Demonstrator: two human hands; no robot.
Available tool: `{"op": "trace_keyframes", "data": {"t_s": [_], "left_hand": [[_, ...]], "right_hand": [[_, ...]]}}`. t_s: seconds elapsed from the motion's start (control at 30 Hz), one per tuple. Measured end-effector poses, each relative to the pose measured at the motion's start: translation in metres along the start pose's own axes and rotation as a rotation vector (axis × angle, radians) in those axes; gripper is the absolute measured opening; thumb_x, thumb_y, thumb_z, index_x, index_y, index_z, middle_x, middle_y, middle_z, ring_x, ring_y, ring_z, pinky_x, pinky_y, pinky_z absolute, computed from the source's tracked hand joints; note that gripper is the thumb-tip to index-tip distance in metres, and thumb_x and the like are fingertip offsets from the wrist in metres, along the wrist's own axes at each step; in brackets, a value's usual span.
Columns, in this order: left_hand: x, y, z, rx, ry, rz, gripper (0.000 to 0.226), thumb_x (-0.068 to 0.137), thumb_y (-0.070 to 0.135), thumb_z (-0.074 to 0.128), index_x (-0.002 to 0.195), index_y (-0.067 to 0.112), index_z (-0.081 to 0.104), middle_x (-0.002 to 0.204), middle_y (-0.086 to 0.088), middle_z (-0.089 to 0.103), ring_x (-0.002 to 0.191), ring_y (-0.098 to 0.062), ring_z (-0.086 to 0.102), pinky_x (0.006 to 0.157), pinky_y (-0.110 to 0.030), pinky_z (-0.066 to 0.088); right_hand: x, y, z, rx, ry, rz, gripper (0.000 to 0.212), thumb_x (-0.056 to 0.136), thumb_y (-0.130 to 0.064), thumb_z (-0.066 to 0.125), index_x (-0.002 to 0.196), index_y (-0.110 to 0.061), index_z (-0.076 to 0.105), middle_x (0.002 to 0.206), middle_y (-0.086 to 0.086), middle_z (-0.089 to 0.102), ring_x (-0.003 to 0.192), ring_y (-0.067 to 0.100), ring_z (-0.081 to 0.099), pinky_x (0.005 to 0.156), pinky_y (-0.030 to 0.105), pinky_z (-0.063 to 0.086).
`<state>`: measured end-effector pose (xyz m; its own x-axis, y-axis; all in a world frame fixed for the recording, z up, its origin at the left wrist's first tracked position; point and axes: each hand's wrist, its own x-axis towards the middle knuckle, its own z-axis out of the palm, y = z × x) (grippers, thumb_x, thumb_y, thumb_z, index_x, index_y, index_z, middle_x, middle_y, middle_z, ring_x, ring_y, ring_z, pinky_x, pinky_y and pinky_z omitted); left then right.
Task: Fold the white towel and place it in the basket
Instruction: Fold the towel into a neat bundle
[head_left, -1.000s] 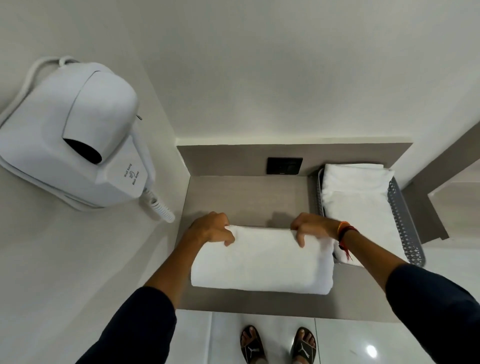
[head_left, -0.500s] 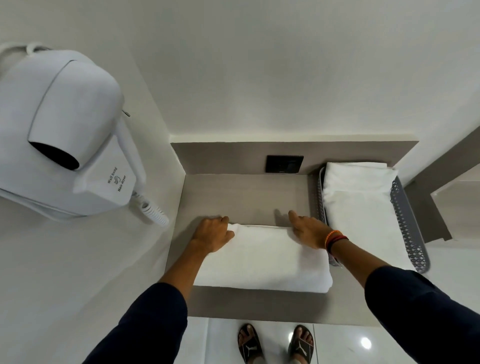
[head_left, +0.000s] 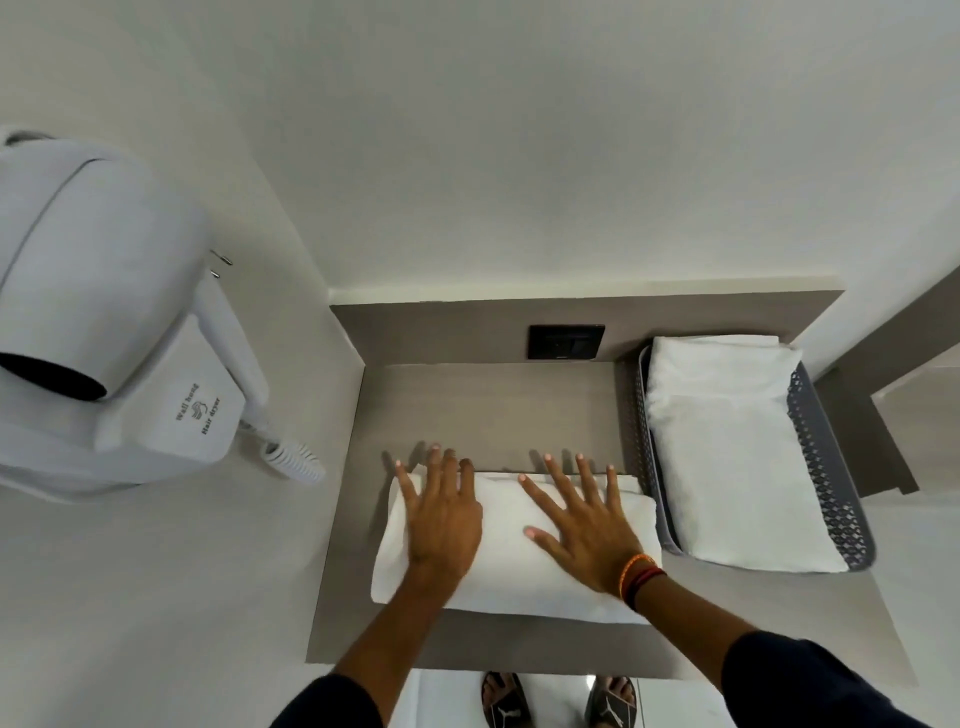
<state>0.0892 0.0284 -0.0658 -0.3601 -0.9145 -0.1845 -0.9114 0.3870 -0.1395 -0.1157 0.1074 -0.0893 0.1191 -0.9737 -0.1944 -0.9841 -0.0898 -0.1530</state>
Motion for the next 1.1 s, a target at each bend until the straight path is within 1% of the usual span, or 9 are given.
{"op": "trace_keyframes", "data": {"t_s": [0.17,0.33,0.43,0.6,0.73,0.83,0.93,1.0,1.1], "left_hand": [[-0.034,0.025,0.029,-0.285,0.103,0.147,0.07,0.099,0.063,0.033,0.157,0.024,0.034,0.166,-0.004,0.027,0.155,-0.03,0.023,0.123,-0.064,0.011],[-0.028,0.025,0.041,-0.284,0.059,0.144,0.072,0.099,0.064,0.034,0.158,0.023,0.031,0.167,-0.004,0.028,0.156,-0.027,0.02,0.124,-0.061,0.008],[-0.02,0.018,0.041,-0.247,0.03,0.222,0.072,0.1,0.063,0.03,0.16,0.023,0.026,0.168,-0.003,0.022,0.156,-0.027,0.017,0.123,-0.063,0.011],[0.029,0.001,0.008,-0.009,-0.019,0.458,0.07,0.1,0.063,0.03,0.161,0.031,0.014,0.171,-0.004,0.005,0.158,-0.028,0.003,0.123,-0.063,0.003],[0.038,0.021,-0.02,-0.024,0.081,0.236,0.075,0.098,0.064,0.036,0.161,0.034,0.009,0.171,-0.006,-0.004,0.157,-0.033,-0.005,0.122,-0.065,-0.007],[0.021,0.009,-0.017,-0.249,0.124,-0.059,0.076,0.095,0.068,0.038,0.16,0.035,0.018,0.17,-0.01,0.013,0.156,-0.036,0.013,0.121,-0.064,0.005],[0.002,-0.014,0.001,-0.694,-0.086,-0.346,0.083,0.09,0.076,0.038,0.159,0.038,0.011,0.167,-0.012,0.02,0.153,-0.036,0.023,0.118,-0.06,0.032],[-0.005,-0.016,0.008,-0.858,-0.169,-0.297,0.084,0.091,0.073,0.043,0.159,0.038,0.009,0.167,-0.008,0.022,0.152,-0.034,0.026,0.117,-0.056,0.035],[-0.004,-0.012,0.0,-1.112,-0.17,-0.156,0.086,0.093,0.049,0.065,0.159,0.036,0.011,0.165,0.004,0.025,0.149,-0.02,0.032,0.116,-0.037,0.033]], "right_hand": [[0.008,0.001,0.007,0.009,-0.02,0.015,0.073,0.095,-0.075,0.021,0.159,-0.044,0.002,0.171,0.0,0.001,0.155,0.042,0.007,0.116,0.076,0.011],[0.01,0.002,0.011,0.032,-0.05,0.054,0.072,0.094,-0.077,0.011,0.158,-0.046,-0.004,0.171,-0.002,0.001,0.154,0.039,0.014,0.119,0.07,0.012],[0.006,-0.003,0.004,0.044,-0.099,0.123,0.075,0.089,-0.079,-0.002,0.157,-0.047,-0.004,0.17,0.002,0.017,0.152,0.037,0.025,0.12,0.066,0.016],[-0.003,-0.026,0.0,0.097,-0.102,0.305,0.084,0.091,-0.077,0.011,0.16,-0.029,0.01,0.152,0.009,0.043,0.126,0.031,0.053,0.102,0.05,0.048],[0.0,-0.027,-0.014,0.221,-0.152,0.411,0.095,0.086,-0.084,0.023,0.153,-0.017,0.026,0.122,0.008,0.069,0.092,0.024,0.07,0.079,0.035,0.059],[0.005,-0.022,-0.023,0.376,-0.153,0.46,0.098,0.085,-0.082,0.04,0.157,-0.021,0.014,0.138,0.013,0.056,0.114,0.033,0.064,0.092,0.043,0.055],[0.012,-0.027,-0.025,0.837,-0.128,0.503,0.115,0.084,-0.059,0.071,0.16,-0.028,-0.01,0.148,0.019,0.037,0.132,0.04,0.048,0.108,0.051,0.045],[0.015,-0.034,-0.026,1.08,-0.07,0.553,0.125,0.081,-0.04,0.083,0.157,-0.038,-0.016,0.146,0.018,0.034,0.134,0.042,0.042,0.114,0.057,0.037],[0.011,-0.035,-0.027,1.348,-0.037,0.545,0.122,0.079,-0.024,0.087,0.156,-0.05,-0.003,0.148,0.009,0.036,0.131,0.032,0.044,0.116,0.059,0.036]]}}
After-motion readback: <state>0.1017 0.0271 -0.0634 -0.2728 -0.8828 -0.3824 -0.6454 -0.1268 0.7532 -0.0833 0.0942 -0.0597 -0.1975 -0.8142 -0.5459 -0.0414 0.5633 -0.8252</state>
